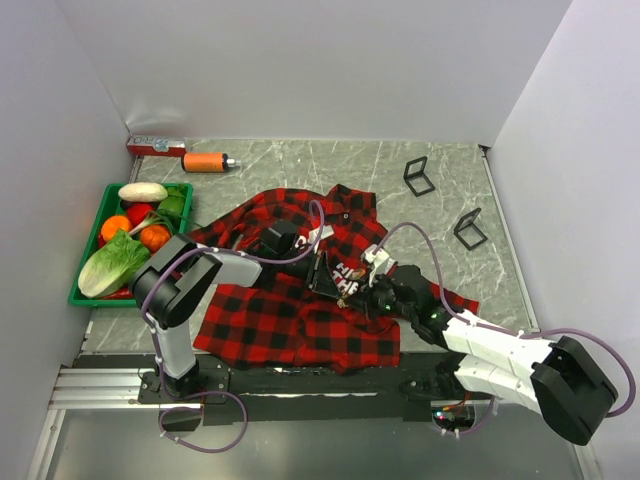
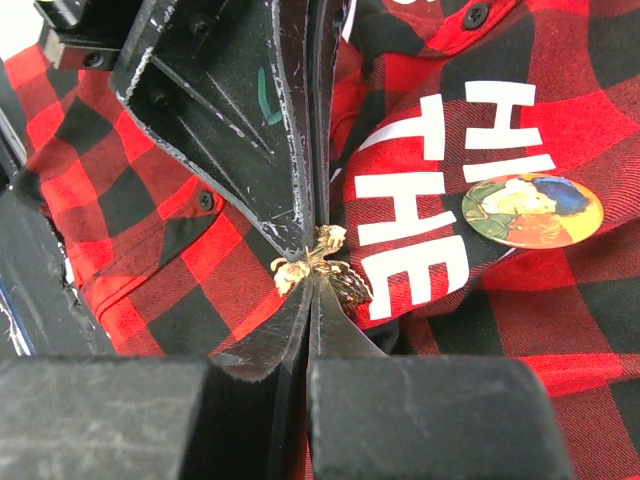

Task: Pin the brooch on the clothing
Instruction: Pin the brooch onto the flattened clothing.

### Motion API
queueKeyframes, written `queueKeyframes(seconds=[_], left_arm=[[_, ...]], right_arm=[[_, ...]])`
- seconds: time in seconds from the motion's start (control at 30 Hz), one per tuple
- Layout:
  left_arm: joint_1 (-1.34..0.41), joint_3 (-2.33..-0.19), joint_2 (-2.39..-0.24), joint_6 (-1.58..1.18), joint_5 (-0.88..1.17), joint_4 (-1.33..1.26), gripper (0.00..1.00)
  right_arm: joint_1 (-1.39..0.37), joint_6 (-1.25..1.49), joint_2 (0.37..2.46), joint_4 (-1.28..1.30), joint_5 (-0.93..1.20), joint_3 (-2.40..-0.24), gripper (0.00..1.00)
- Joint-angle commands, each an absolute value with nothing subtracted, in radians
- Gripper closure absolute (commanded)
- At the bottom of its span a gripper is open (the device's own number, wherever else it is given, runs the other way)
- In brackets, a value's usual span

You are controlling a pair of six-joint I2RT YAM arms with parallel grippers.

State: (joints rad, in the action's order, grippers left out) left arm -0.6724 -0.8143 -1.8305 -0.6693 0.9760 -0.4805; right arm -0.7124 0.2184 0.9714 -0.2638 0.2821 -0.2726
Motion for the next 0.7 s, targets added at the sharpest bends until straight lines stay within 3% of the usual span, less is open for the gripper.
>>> queueKeyframes(seconds=[0.0,0.67], left_arm=[[-0.710,-0.850,-1.766,-0.655,0.999,-0.522,0.99],[-0.744,-0.836,-1.729,-0.618,0.963,-0.488,0.99]], right_arm=[[-0.729,0.242,0.983,-0.291,0.291,-0.319,1.00],[-0.723,0.357,0.931,-0.179,0.153,-0.347,1.00]])
